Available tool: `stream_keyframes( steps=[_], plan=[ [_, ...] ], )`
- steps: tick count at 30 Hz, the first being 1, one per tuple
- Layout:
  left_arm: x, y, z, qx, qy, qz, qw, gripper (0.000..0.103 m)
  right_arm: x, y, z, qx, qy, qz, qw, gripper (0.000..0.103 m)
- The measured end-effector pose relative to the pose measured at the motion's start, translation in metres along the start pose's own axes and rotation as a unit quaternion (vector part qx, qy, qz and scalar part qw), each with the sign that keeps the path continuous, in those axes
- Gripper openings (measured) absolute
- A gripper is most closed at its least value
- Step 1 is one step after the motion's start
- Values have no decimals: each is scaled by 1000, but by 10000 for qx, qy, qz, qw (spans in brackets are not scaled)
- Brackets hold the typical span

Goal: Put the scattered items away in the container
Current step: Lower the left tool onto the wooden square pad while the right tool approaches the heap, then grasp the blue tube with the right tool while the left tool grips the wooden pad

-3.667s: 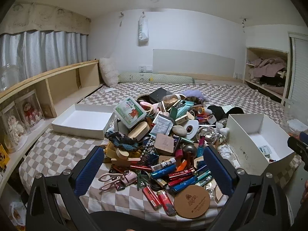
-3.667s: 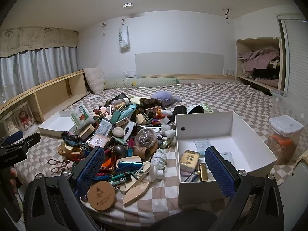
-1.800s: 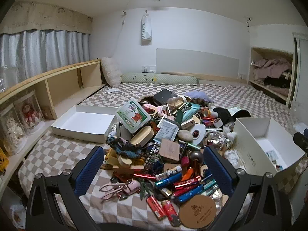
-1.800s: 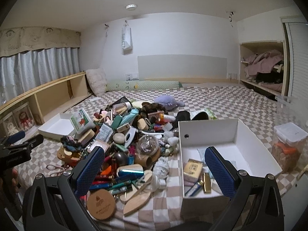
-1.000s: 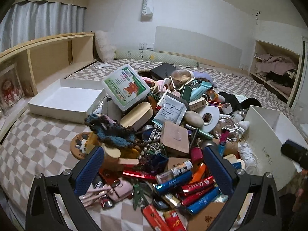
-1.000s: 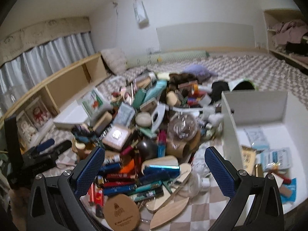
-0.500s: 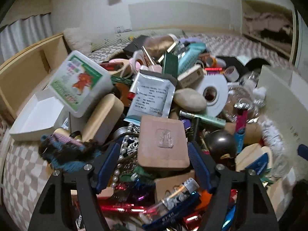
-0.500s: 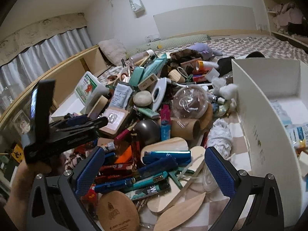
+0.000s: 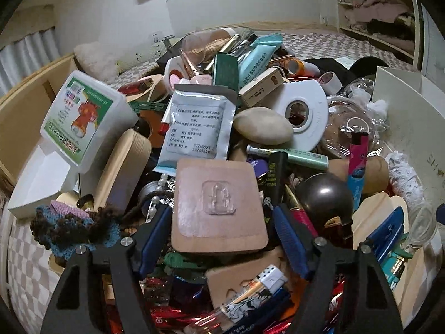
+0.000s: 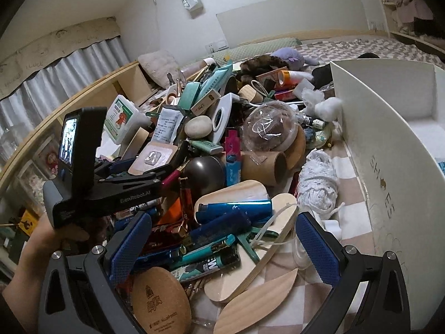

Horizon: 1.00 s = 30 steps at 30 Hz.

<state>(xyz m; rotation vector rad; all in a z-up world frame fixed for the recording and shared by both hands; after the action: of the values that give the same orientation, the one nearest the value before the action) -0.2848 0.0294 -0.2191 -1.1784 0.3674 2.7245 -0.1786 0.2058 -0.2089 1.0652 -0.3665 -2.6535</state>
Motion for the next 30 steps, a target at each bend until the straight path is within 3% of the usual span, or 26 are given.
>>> stream_keyframes(
  steps=[8, 13, 22, 30],
  plan=[
    [-2, 2, -5, 205, -96, 140, 9996, 66, 0, -1, -2, 0, 11, -46, 10000, 103],
    [5, -5, -4, 652, -178, 554, 9962, 64, 2, -1, -4, -41, 38, -54, 10000, 103],
    [-16, 23, -9, -572, -225, -110, 9981, 64, 5, -2, -5, -66, 92, -52, 9999, 102],
    [-30, 27, -15, -961, -292, -352, 9943, 64, 30, 4, -13, -245, 480, -98, 9985, 75]
  ],
)
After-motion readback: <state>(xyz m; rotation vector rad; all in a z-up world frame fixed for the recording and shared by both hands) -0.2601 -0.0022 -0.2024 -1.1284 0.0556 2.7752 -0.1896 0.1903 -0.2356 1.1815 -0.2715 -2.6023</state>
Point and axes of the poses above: each gripper's, at about its wrist camera, not at the fingertips, and x roughly the way its jaws point, y to its left, z to its top, the point moved 9 cm from there along x, roughly the way its jaws point, and after that the axes turned 2 degrees about -z, right-handed, at the moved point
